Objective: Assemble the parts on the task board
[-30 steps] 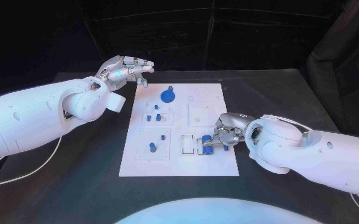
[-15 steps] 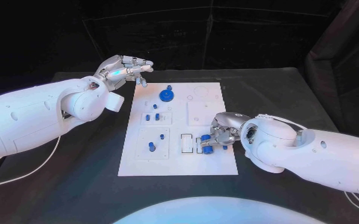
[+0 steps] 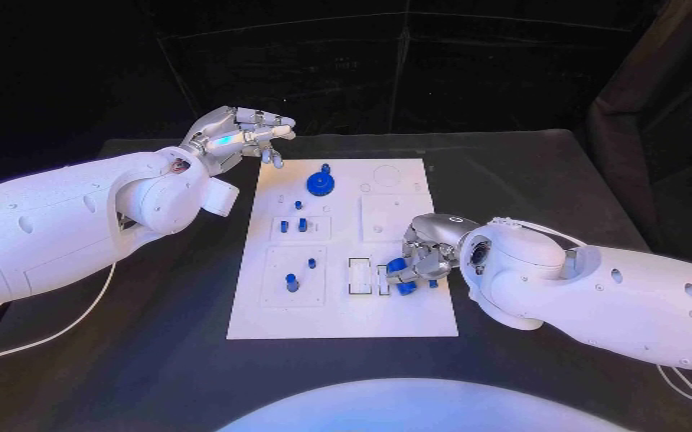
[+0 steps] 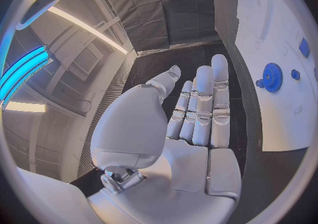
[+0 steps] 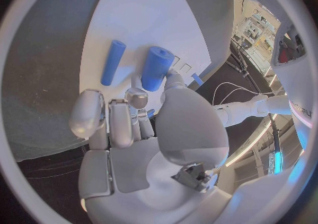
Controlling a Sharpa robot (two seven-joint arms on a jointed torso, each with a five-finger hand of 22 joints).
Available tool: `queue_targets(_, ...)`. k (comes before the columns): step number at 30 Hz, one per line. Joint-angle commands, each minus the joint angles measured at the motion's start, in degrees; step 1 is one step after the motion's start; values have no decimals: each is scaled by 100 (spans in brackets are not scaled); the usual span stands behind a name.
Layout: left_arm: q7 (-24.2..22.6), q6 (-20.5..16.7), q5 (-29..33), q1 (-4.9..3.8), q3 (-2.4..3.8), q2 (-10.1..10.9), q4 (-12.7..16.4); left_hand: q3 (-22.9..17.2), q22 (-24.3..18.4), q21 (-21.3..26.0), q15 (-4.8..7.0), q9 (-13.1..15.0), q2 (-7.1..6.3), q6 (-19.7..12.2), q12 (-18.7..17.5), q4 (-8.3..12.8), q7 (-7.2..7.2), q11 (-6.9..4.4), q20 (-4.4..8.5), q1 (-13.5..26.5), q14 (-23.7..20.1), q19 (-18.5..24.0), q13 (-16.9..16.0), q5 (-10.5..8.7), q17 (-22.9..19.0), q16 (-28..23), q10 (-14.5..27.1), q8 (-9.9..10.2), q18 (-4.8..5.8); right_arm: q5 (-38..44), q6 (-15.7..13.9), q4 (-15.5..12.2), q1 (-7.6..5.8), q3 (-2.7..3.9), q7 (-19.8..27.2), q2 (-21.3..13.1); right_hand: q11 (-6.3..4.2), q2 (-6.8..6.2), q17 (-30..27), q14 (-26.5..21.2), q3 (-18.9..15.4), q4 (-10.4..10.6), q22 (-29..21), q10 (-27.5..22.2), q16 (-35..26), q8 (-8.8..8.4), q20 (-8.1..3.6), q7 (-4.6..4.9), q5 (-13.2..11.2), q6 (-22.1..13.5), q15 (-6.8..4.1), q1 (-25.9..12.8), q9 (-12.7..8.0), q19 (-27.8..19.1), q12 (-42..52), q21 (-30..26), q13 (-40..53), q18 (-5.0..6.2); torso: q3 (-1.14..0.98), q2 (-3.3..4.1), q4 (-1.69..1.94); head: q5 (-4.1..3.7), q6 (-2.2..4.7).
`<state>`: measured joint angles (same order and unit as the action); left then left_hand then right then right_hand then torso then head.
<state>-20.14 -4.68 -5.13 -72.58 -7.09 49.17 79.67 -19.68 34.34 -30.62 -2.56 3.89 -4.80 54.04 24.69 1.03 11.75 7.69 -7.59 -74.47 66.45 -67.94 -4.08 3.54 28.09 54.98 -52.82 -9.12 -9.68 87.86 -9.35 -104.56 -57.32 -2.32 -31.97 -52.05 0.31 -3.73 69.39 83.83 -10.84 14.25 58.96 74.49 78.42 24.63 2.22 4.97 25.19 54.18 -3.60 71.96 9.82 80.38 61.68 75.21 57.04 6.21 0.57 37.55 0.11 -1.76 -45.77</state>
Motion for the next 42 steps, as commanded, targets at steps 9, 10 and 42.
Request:
queue_targets(9,-2,114,20,-7,3,-11,-9,5,-11,23,9,-1,8,-49,30,24,6,-9,-41,-17,-37,-17,9,-16,-11,31,46,-24,-77,-374,-359,-155,46,-44,-109,-161,-22,312,41,277,89,-41,46,16,47,70,-30,-14,689,1,-48,234,67,34,-73,41,42,-74,-2,-4,-6,-9,15)
queue_targets(10,0,116,20,-6,3,-13,-13,5,-11,23,9,-1,8,-49,30,24,6,-9,-41,-17,-37,-17,9,-16,-11,31,46,-24,-77,-579,-471,-184,46,-43,-62,-188,-22,325,46,278,92,-35,50,21,50,73,-31,-15,703,4,-48,231,68,35,-72,43,47,-75,3,-5,-2,-16,17)
queue_targets(42,74,168,19,-8,1,-42,-17,3,-16,27,9,-1,12,-55,36,33,8,-7,-41,-29,-41,-18,10,-16,-18,34,53,-29,-77,-1564,-1568,-362,38,-36,46,103,-114,444,287,323,29,142,217,178,184,186,-82,-134,711,318,-115,75,168,101,-7,137,191,-99,4,11,2,27,85)
